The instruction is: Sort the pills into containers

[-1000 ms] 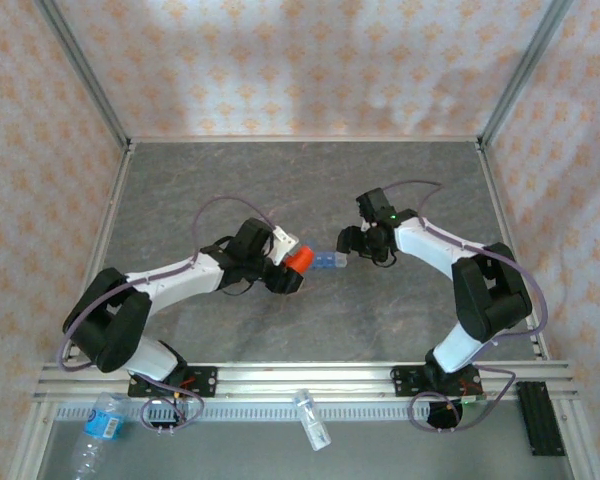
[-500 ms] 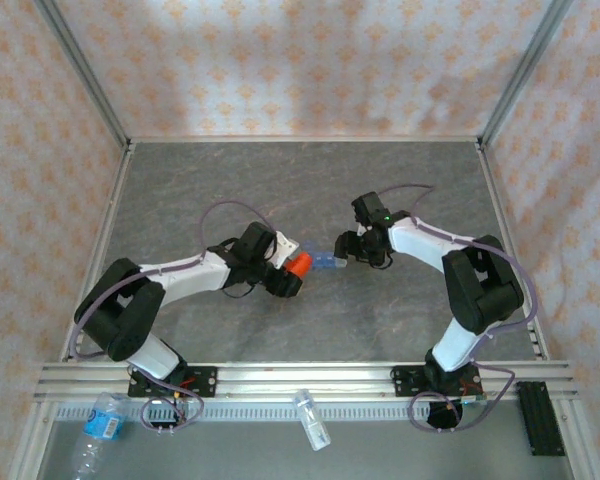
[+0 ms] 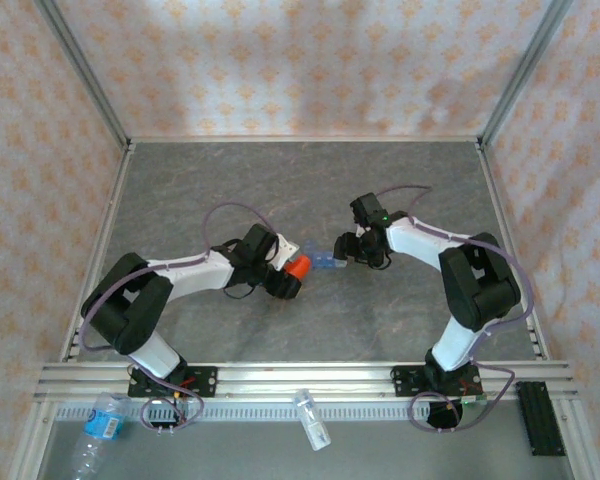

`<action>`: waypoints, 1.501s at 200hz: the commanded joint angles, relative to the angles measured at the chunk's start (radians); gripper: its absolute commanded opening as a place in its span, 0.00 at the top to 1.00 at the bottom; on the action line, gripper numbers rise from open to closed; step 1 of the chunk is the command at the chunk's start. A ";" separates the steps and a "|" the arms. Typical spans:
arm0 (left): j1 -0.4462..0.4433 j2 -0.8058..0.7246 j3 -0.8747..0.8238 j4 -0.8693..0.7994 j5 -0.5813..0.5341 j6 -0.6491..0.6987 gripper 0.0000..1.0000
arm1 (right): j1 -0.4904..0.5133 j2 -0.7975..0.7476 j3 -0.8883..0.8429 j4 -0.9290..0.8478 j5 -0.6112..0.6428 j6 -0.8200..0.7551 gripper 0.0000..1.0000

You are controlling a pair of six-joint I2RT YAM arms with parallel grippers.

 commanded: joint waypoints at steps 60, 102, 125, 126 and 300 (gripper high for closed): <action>-0.003 0.028 0.100 -0.094 -0.041 0.057 1.00 | 0.007 0.032 0.017 0.017 0.010 0.015 0.33; -0.003 0.051 0.144 -0.156 -0.062 0.085 1.00 | 0.007 0.032 0.015 0.017 0.012 0.019 0.33; -0.004 0.063 0.163 -0.189 -0.069 0.097 1.00 | 0.007 0.031 0.013 0.017 0.011 0.021 0.33; -0.003 0.063 0.164 -0.191 -0.070 0.097 1.00 | 0.007 0.031 0.013 0.017 0.012 0.021 0.33; 0.013 0.104 0.268 -0.330 -0.113 0.153 1.00 | 0.008 0.028 -0.002 0.025 0.009 0.031 0.34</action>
